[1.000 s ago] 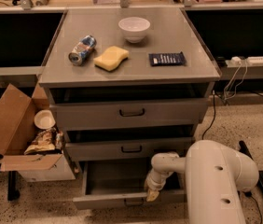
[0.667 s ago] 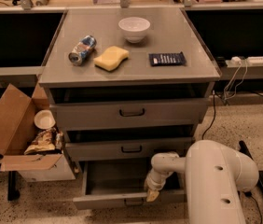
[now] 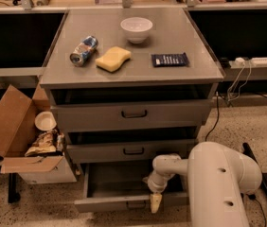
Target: Open bottom drawer
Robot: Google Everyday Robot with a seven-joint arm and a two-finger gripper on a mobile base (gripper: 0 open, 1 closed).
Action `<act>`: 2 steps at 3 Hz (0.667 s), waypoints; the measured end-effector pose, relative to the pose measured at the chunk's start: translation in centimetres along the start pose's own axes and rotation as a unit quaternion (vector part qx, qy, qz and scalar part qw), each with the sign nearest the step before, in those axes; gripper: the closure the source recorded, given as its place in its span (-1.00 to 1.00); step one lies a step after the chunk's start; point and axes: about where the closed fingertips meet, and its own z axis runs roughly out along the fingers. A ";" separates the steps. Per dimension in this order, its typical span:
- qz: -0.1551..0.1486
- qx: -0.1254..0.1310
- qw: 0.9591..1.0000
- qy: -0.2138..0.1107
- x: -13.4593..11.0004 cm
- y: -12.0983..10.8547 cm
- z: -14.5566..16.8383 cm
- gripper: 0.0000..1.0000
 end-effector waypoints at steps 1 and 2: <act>-0.002 0.001 1.000 -0.006 0.0 0.3 -0.1 -1.00; -0.014 0.017 0.999 -0.037 -0.4 1.3 -2.4 -1.00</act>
Offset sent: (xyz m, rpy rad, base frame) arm -0.0191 -0.0259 0.0653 0.1808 -0.0811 0.0179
